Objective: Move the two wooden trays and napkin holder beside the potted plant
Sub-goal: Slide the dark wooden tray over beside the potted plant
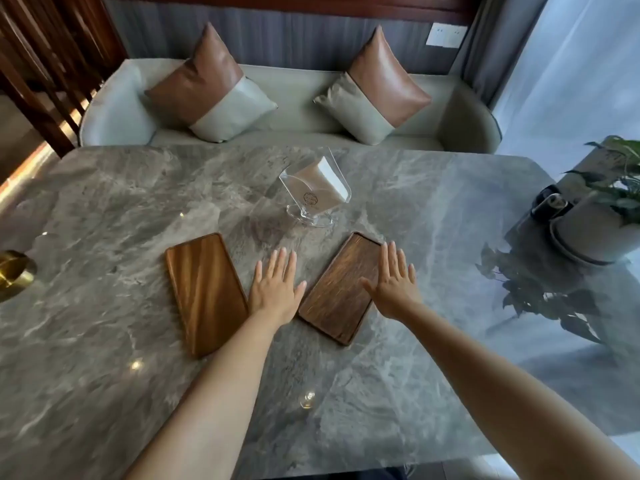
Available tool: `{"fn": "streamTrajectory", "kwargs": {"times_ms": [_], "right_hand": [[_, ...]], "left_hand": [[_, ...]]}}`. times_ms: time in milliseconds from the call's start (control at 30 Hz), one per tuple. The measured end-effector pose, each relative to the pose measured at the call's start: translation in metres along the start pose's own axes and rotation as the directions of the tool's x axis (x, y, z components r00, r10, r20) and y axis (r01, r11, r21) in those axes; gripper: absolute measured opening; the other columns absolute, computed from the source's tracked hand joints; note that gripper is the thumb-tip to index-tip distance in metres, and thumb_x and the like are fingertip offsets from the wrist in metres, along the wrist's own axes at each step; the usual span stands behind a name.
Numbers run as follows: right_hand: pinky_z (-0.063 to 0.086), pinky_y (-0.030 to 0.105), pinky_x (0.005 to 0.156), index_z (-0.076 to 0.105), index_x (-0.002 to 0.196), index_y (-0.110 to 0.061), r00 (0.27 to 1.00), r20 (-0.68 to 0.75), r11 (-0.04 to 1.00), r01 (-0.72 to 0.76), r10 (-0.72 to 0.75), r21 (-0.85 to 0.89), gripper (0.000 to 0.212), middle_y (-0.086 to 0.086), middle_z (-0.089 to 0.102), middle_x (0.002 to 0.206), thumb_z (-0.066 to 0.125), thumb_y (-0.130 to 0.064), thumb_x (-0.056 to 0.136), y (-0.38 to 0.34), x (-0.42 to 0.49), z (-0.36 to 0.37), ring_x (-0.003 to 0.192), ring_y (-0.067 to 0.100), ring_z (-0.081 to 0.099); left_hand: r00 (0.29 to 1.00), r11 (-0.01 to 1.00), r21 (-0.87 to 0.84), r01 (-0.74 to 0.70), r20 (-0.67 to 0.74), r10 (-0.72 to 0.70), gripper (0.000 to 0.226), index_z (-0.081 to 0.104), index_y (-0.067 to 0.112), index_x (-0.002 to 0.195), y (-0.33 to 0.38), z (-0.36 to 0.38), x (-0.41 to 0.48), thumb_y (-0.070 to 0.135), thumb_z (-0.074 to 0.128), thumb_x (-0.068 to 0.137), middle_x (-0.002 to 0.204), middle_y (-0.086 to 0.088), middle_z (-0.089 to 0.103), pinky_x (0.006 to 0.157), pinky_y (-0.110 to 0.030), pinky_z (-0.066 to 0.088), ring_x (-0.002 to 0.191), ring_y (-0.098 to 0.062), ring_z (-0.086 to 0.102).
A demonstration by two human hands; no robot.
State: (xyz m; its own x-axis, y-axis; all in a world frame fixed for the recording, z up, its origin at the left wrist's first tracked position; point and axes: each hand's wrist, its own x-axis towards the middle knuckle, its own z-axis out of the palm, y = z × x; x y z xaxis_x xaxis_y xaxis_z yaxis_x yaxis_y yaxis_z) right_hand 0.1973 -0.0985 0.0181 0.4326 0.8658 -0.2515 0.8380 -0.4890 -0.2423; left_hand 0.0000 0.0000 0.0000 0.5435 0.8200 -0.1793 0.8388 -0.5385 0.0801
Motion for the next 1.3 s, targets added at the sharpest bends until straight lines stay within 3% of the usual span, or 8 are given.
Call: {"fn": "streamTrajectory", "kwargs": {"times_ms": [100,200,400,633,967,1067,1200,1300], "right_hand": [[-0.008,0.042,0.117,-0.022,0.143,-0.014,1.000,0.019,1.000,-0.017,0.017,-0.009,0.077,0.007,-0.023,0.155,0.021,-0.054,0.093,0.006,0.010,-0.010,0.143,0.023,-0.021],[-0.005,0.043,0.118,-0.016,0.145,-0.015,0.997,0.066,0.998,-0.041,0.037,0.052,0.076,0.008,-0.015,0.158,0.023,-0.053,0.093,0.013,0.023,-0.017,0.144,0.024,-0.017],[0.015,0.047,0.116,-0.001,0.148,-0.015,0.986,0.118,0.978,-0.133,0.115,0.161,0.073,0.015,0.014,0.155,0.034,-0.048,0.093,0.029,0.058,-0.019,0.143,0.033,0.009],[0.023,0.048,0.111,0.012,0.146,-0.013,0.968,0.182,0.963,-0.203,0.171,0.177,0.068,0.020,0.026,0.149,0.037,-0.046,0.092,0.042,0.095,-0.011,0.138,0.037,0.020],[0.030,0.047,0.107,0.030,0.137,-0.003,0.962,0.239,0.980,-0.163,0.132,0.114,0.056,0.024,0.033,0.142,0.040,-0.039,0.095,0.051,0.118,-0.012,0.133,0.038,0.027],[0.032,0.045,0.106,0.032,0.134,-0.001,0.958,0.248,0.972,-0.185,0.146,0.144,0.055,0.023,0.036,0.141,0.043,-0.036,0.094,0.055,0.116,-0.012,0.132,0.037,0.030],[0.035,0.044,0.105,0.035,0.130,0.004,0.954,0.238,0.945,-0.238,0.184,0.224,0.052,0.025,0.039,0.138,0.047,-0.031,0.093,0.059,0.111,-0.008,0.128,0.039,0.037],[0.043,0.042,0.093,0.037,0.128,0.004,0.946,0.256,0.924,-0.268,0.199,0.272,0.049,0.024,0.044,0.133,0.047,-0.030,0.094,0.063,0.106,-0.007,0.119,0.038,0.046]], "left_hand": [[0.997,0.998,-0.021,0.057,0.056,-0.056,0.063,-0.014,0.020,0.147,0.003,-0.004,0.000,0.047,0.013,0.097,0.160,-0.008,-0.002,0.119,-0.044,0.002,0.147,-0.023,-0.001],[0.987,0.988,-0.071,0.136,0.095,-0.129,0.063,-0.007,0.021,0.149,0.008,-0.004,-0.001,0.048,0.016,0.097,0.155,-0.015,0.025,0.110,-0.045,0.026,0.140,-0.031,0.028],[0.939,0.935,-0.145,0.324,0.170,-0.299,0.053,0.031,0.013,0.138,0.019,0.006,-0.007,0.046,0.016,0.098,0.121,-0.019,0.061,0.083,-0.038,0.044,0.109,-0.034,0.059],[0.825,0.823,-0.140,0.550,0.245,-0.510,0.056,0.034,0.008,0.136,0.033,0.027,-0.012,0.045,0.015,0.098,0.119,-0.020,0.062,0.079,-0.037,0.044,0.109,-0.035,0.059],[0.759,0.734,-0.222,0.642,0.326,-0.564,0.051,0.038,0.006,0.127,0.065,0.036,0.001,0.045,0.024,0.096,0.121,-0.023,0.058,0.082,-0.042,0.044,0.110,-0.039,0.055],[0.705,0.643,-0.299,0.705,0.386,-0.595,0.048,0.035,0.009,0.124,0.067,0.039,0.005,0.046,0.030,0.094,0.115,-0.021,0.060,0.078,-0.040,0.046,0.101,-0.036,0.059],[0.640,0.508,-0.389,0.769,0.463,-0.613,0.049,0.029,0.012,0.128,0.061,0.035,0.011,0.044,0.035,0.092,0.101,-0.018,0.066,0.069,-0.036,0.056,0.065,-0.028,0.062],[0.641,0.542,-0.344,0.766,0.458,-0.616,0.055,0.023,0.015,0.136,0.056,0.031,0.013,0.044,0.035,0.092,0.104,-0.017,0.066,0.069,-0.036,0.056,0.077,-0.031,0.066]]}}
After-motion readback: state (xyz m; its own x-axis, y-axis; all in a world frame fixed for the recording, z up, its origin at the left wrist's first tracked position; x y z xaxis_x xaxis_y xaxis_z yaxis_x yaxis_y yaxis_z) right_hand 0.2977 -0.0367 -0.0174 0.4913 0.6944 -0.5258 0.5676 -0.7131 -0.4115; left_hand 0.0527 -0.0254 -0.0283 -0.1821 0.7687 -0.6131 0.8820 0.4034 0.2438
